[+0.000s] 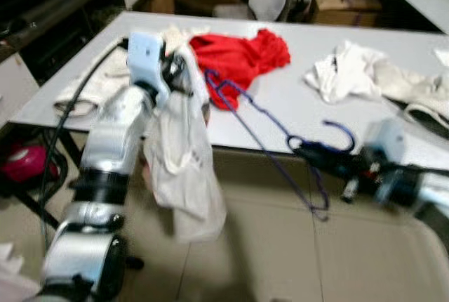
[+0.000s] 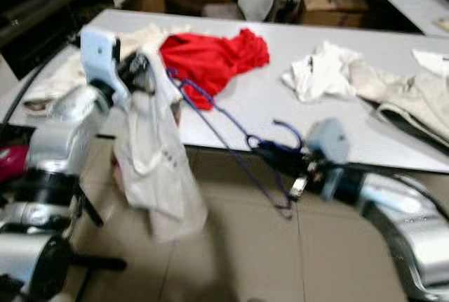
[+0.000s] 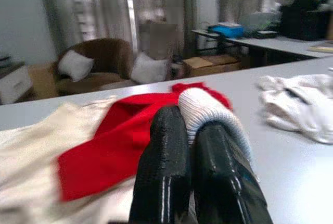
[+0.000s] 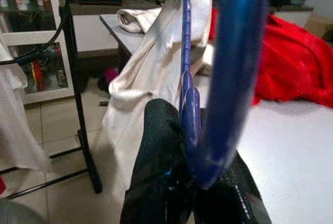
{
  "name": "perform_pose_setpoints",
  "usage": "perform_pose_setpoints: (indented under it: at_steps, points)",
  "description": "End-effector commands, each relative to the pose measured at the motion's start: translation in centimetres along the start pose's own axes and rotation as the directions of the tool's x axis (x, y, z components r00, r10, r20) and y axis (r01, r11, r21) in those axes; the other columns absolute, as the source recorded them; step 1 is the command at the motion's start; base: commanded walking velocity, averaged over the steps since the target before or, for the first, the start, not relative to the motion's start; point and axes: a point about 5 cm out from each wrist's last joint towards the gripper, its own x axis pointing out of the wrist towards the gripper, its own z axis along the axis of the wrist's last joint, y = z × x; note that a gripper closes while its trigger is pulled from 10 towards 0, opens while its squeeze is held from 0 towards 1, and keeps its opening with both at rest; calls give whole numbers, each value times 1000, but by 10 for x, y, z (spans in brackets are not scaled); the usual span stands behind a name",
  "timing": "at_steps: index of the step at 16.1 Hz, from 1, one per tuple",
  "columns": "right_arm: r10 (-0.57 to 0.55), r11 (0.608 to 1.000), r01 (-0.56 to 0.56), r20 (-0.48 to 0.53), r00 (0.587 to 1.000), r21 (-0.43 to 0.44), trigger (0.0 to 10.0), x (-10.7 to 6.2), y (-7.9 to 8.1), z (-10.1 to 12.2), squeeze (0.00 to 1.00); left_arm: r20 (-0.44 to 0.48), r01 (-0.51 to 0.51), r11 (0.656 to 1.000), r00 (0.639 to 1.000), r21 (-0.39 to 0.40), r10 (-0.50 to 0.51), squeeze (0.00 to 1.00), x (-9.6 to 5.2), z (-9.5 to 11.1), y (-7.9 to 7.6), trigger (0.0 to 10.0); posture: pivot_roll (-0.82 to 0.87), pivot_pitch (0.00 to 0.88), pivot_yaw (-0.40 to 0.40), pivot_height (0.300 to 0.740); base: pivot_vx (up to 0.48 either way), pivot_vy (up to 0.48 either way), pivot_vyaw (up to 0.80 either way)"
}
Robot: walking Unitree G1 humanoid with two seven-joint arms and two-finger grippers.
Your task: Hang hanger
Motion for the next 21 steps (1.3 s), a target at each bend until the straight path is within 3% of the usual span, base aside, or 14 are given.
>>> perform_pose_setpoints:
  at_steps: [1, 3, 7, 14, 16, 21]
  points:
    - [27, 1000, -27, 18, 999, 1, 10000, -3, 4, 6, 0, 41, -3, 1000, 999, 31, 2, 0, 4, 14, 5, 10000, -75, 0, 28, 740, 311, 0, -800]
    - [34, 999, -34, 7, 999, -1, 10000, -4, 7, 3, 0, 31, -9, 999, 999, 35, 8, 0, 4, 12, 6, 10000, -76, 0, 29, 740, 311, 0, -800]
    - [120, 993, -120, -41, 992, -1, 10000, -7, 13, 1, 0, 29, -19, 999, 999, 42, 18, 0, 4, 12, 11, 10000, -69, 0, 19, 740, 312, 0, 0]
    - [203, 978, -207, -109, 973, -27, 10000, 9, 16, -3, 0, 98, -26, 999, 995, 32, 23, 0, 6, 32, 17, 10000, -61, 0, 2, 740, 313, 0, 0]
    - [234, 970, -240, -118, 965, -35, 10000, 15, 19, -4, 0, 135, 9, 1000, 991, 9, -10, 0, 8, 43, 11, 10000, -59, 0, -1, 740, 315, 0, 0]
    - [226, 966, -241, -144, 963, -91, 10000, 40, 16, -6, 0, 266, 226, 974, 940, -10, -215, 0, 15, 88, -32, 10000, -51, 0, -2, 740, 316, 0, 0]
